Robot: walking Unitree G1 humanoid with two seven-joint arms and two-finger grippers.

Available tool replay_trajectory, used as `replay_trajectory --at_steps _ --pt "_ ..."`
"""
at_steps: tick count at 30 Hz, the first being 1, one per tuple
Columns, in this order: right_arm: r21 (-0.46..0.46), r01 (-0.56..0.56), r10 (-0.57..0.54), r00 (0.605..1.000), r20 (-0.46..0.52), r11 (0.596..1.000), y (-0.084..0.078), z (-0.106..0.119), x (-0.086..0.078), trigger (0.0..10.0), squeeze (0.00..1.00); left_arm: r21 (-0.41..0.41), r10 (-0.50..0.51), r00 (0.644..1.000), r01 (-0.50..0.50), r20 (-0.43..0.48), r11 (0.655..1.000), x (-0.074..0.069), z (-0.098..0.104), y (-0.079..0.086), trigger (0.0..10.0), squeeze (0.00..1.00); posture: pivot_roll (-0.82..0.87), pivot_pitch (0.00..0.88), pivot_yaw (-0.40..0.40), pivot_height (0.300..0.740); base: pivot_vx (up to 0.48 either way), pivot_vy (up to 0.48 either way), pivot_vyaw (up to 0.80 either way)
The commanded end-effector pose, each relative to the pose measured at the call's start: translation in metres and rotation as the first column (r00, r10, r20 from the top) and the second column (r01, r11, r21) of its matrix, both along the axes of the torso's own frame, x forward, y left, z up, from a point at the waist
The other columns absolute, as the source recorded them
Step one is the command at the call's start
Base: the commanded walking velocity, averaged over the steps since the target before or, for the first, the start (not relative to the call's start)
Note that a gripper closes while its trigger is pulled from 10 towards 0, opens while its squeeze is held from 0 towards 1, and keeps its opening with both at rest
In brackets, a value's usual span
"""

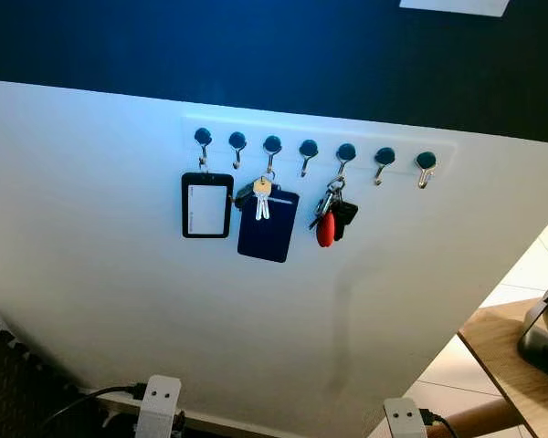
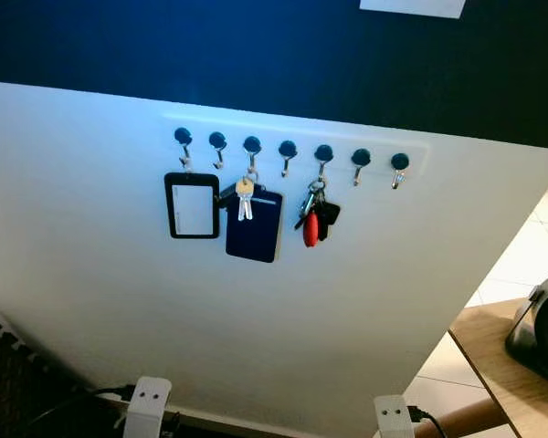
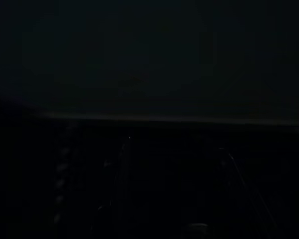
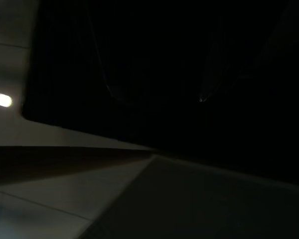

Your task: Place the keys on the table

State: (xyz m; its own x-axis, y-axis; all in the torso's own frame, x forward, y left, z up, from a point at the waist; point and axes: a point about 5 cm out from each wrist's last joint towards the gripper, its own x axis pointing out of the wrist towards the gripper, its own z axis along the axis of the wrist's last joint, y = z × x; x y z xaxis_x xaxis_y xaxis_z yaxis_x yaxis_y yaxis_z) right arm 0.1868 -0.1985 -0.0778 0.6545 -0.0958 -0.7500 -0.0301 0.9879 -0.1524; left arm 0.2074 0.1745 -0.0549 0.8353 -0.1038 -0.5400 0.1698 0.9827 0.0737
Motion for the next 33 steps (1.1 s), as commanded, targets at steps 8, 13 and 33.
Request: replay_trajectory --at_steps 8,13,33 --pt "-0.070 0.015 -0.017 1.000 -0.024 0.997 -0.003 -0.002 -0.005 10.0 0.00 0.082 0.032 0.997 -0.026 -0.074 0.996 -0.013 -0.010 0.010 10.0 0.00 0.06 0.059 -0.041 0.740 0.000 0.000 0.00" --pt "-0.076 0.011 -0.014 0.999 -0.036 0.997 -0.006 -0.003 -0.007 10.0 0.00 0.074 0.043 0.996 -0.037 -0.082 0.997 -0.015 -0.011 0.014 10.0 0.00 0.06 0.059 -0.043 0.740 0.000 0.000 0.00" --pt "-0.078 -0.007 0.003 0.999 -0.041 0.997 -0.003 -0.003 -0.005 10.0 0.00 0.068 0.027 0.998 -0.023 -0.059 0.997 -0.011 -0.010 0.005 10.0 0.00 0.04 0.050 -0.042 0.740 0.000 0.000 0.00"
